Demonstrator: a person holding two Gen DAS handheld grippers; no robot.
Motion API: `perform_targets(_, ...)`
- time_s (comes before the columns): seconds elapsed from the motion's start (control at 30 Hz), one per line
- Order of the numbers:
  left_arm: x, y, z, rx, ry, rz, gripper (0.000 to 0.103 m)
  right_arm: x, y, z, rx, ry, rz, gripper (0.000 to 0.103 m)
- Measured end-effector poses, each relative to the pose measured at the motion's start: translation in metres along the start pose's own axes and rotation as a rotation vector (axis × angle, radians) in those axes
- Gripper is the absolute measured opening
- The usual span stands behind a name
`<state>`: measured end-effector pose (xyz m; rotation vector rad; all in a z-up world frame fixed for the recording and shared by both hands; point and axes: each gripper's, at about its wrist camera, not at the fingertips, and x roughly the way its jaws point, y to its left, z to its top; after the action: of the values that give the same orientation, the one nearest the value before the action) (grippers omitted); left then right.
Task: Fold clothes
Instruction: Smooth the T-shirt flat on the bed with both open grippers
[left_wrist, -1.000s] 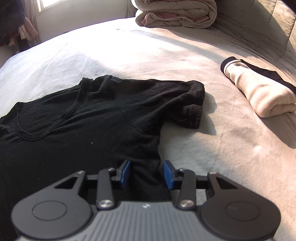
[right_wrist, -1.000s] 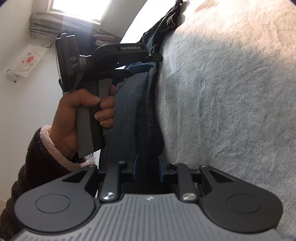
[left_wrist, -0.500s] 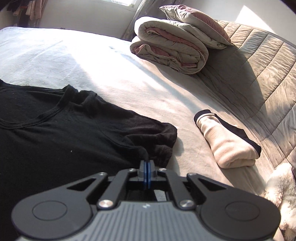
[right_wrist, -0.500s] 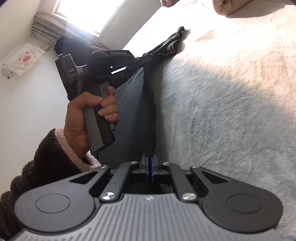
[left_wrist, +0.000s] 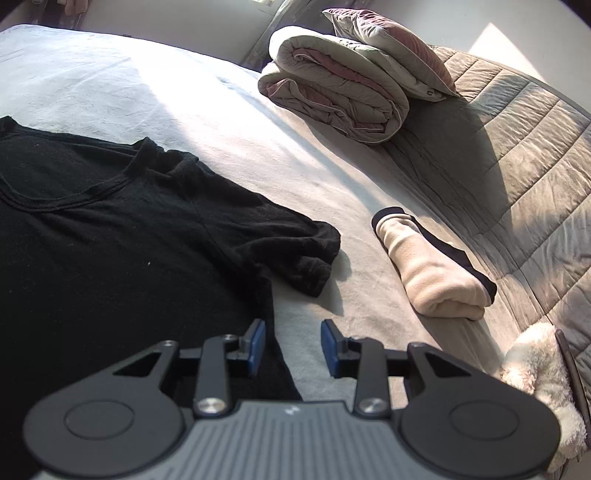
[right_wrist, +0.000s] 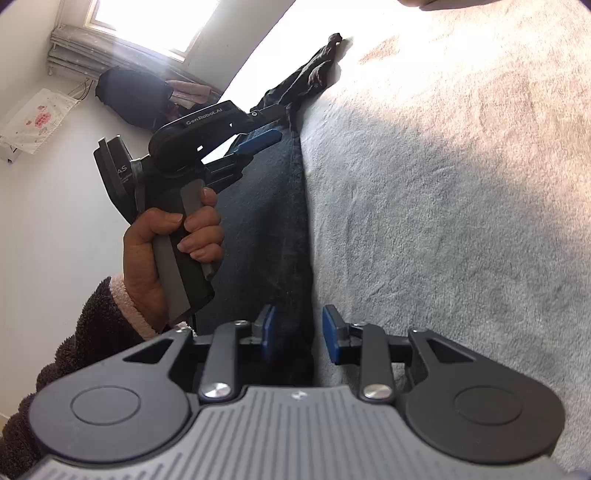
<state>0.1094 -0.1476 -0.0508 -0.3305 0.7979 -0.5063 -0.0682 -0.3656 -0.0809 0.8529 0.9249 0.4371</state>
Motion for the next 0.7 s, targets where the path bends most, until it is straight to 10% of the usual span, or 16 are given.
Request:
perform_targets(0.6,-0.097,0.035,-0.092,-0.007,0.054,-0.062,0.042,-0.005,0.008,-0.028,-0.120,0.180,-0.021,0.030)
perform_targets(0.7,-0.111,0.045,-0.095,-0.020,0.046,-0.060,0.045,0.004,0.014,-0.035,-0.176,0.271,-0.040,0.011)
